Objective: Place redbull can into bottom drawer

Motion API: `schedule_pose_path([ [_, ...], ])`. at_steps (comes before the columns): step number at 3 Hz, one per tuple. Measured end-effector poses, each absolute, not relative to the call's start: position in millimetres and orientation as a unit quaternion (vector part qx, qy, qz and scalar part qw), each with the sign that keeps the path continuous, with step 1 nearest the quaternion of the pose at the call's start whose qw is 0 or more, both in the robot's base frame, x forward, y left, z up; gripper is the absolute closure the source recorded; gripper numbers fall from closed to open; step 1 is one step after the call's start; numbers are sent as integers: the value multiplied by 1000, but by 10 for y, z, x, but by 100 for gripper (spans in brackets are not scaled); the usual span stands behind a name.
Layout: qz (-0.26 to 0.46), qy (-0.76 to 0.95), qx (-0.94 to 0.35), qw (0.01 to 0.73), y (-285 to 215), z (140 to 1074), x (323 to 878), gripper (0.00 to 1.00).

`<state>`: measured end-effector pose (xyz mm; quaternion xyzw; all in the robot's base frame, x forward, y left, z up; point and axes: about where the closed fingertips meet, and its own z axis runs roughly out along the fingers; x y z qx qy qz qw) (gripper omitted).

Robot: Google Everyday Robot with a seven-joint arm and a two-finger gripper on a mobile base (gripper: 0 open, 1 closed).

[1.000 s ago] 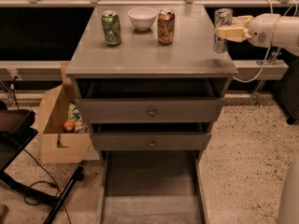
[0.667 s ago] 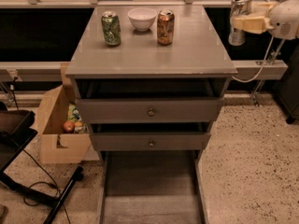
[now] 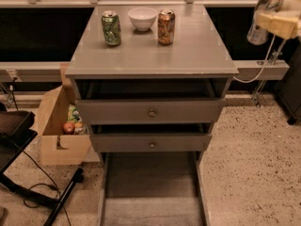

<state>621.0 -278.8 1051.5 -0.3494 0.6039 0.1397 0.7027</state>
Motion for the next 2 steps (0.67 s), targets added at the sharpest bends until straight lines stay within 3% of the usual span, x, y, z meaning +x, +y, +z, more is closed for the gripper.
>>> schedule_pose_path([
  [2,265,548,-400,685,-1471,9309,5976,100],
])
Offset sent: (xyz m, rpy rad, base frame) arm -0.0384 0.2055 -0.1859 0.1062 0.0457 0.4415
